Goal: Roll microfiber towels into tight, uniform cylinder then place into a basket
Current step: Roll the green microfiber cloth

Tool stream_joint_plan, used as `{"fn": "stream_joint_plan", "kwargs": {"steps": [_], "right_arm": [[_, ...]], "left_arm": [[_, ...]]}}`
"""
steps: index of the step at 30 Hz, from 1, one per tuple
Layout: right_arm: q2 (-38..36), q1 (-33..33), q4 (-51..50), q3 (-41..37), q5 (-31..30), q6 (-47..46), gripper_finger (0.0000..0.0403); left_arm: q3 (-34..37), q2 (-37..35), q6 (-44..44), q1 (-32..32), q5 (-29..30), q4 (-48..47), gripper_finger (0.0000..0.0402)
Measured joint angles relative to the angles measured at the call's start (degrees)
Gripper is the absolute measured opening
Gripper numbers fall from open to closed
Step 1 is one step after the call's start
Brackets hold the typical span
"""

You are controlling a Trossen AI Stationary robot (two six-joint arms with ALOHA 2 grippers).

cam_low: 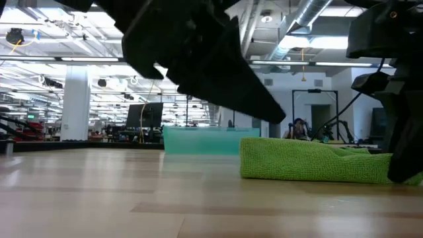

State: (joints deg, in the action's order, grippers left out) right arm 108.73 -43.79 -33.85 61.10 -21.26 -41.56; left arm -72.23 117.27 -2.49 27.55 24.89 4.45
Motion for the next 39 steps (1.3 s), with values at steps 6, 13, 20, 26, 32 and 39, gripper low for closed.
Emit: {"fn": "stream_joint_plan", "kwargs": {"steps": [6, 13, 20, 26, 32, 39], "right_arm": [[0.0, 0.3, 0.0, 0.0, 0.4, 0.0, 0.0022], [0.0, 0.1, 0.0, 0.0, 0.4, 0.0, 0.0025], [0.0, -0.1, 0.1, 0.0, 0.4, 0.0, 0.0026], [0.0, -0.1, 0.1, 0.0, 0.5, 0.0, 0.0025], [0.0, -0.2, 0.1, 0.0, 0.9, 0.1, 0.0024], [0.0, -1.2, 0.1, 0.0, 1.6, 0.4, 0.0027]], "left_arm": [[-0.1, 1.3, 0.9, -0.2, 1.1, 1.5, 0.0188], [-0.3, 5.5, 4.9, -0.7, 4.5, 2.9, 0.0188], [-0.4, 6.5, 4.4, -1.2, 7.1, 2.0, 0.0188], [-0.6, 8.3, 1.7, -2.7, 4.1, 2.4, 0.0188], [-0.7, 8.9, -3.2, -3.8, 1.2, 1.1, 0.0182], [-0.7, 8.7, -7.6, -5.5, -6.7, -0.2, 0.0094]]}}
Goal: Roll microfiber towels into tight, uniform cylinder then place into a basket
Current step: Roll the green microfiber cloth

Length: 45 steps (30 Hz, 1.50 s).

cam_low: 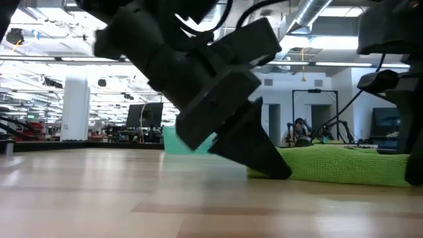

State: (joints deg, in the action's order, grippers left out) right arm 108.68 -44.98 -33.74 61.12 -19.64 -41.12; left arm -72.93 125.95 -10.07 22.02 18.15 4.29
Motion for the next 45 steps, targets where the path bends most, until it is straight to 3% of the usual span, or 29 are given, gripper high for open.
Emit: {"fn": "stream_joint_plan", "kwargs": {"steps": [5, 13, 16, 20, 23, 28, 45], "right_arm": [[0.0, -0.6, 0.3, 0.0, 1.5, 0.7, 0.0021], [0.3, -1.4, 5.7, 3.3, 9.7, 2.8, 0.0023], [0.4, -2.5, 8.8, 5.5, 13.7, 4.3, 0.0017], [0.3, -3.2, 9.6, 7.6, 14.6, 6.5, 0.0025], [0.3, -2.6, 9.6, 8.2, 14.6, 6.2, 0.0028], [0.3, 0.2, 8.3, 8.1, 14.2, 2.9, 0.0018], [0.5, 9.1, 3.9, 8.2, 13.6, 0.7, 0.0024]], "left_arm": [[-1.3, -1.8, -3.3, -0.6, -7.9, -2.5, 0.0016], [-8.5, -3.7, -19.6, 1.5, -22.5, -16.6, 0.0046], [-10.6, -3.8, -29.0, 2.9, -25.8, -20.0, 0.0042], [-11.1, -3.9, -40.7, 4.1, -30.7, -20.2, 0.0028], [-11.2, -4.0, -44.5, 4.5, -31.0, -20.9, 0.0024], [-11.1, -3.9, -47.0, 4.4, -26.2, -24.8, 0.0027], [-11.0, -3.9, -48.2, 4.2, -26.4, -28.4, 0.0027]]}}
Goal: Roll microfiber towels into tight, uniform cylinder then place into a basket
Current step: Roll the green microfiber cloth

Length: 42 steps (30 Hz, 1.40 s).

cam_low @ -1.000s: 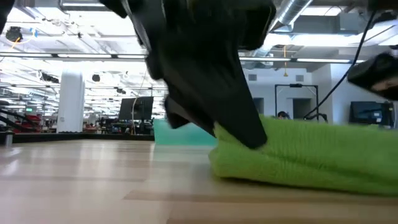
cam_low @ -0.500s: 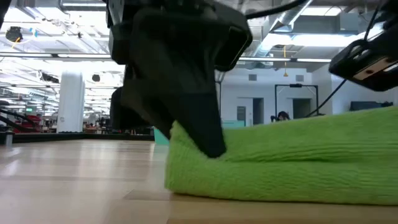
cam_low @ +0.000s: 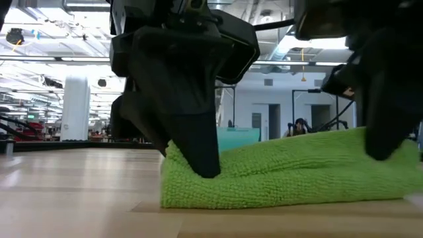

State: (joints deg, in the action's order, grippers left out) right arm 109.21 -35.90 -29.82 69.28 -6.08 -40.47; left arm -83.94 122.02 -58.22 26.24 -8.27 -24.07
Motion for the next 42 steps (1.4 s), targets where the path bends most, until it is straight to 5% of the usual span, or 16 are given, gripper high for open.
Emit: {"fn": "stream_joint_plan", "kwargs": {"steps": [25, 42], "right_arm": [[4.3, 3.4, 1.9, 0.2, 1.8, -1.9, 0.0021], [4.3, 3.6, 2.0, 0.1, 1.7, -1.6, 0.0023]], "left_arm": [[-0.1, -0.1, 2.3, 0.1, 1.5, -1.9, 0.0035], [-0.1, -0.1, 7.1, 0.1, 4.6, -2.0, 0.0135]]}}
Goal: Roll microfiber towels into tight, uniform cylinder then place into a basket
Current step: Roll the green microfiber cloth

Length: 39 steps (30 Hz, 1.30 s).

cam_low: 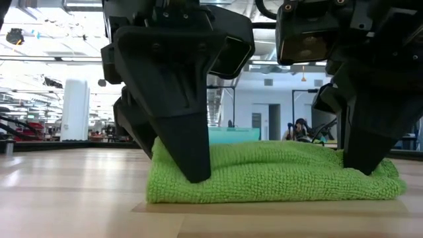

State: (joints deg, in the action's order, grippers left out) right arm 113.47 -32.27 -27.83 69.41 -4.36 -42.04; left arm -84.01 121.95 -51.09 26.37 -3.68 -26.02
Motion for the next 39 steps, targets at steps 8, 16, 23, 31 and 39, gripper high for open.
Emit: {"fn": "stream_joint_plan", "kwargs": {"steps": [8, 16, 23, 31, 39], "right_arm": [[0.0, 0.4, 0.1, 0.0, 0.0, 1.3, 0.0018], [0.0, 0.4, 0.6, -0.1, 0.1, 1.5, 0.0018], [0.0, 0.5, 0.7, -0.1, 0.0, 1.5, 0.0023], [0.0, 0.4, 0.7, -0.1, -0.2, 1.6, 0.0021], [0.1, 0.5, 1.2, 0.0, -0.1, 1.5, 0.0018]], "left_arm": [[0.0, 0.0, 3.3, -0.4, -0.1, 0.1, 0.0157], [-0.2, -0.4, 5.1, -0.1, 3.1, -0.3, 0.0158], [-5.1, -0.3, 7.6, 0.8, 7.2, -6.9, 0.0158], [-11.3, -0.4, 9.3, 4.4, 15.8, -19.3, 0.0158], [-12.9, -0.5, 12.7, 9.5, 22.9, -17.4, 0.0158]]}}
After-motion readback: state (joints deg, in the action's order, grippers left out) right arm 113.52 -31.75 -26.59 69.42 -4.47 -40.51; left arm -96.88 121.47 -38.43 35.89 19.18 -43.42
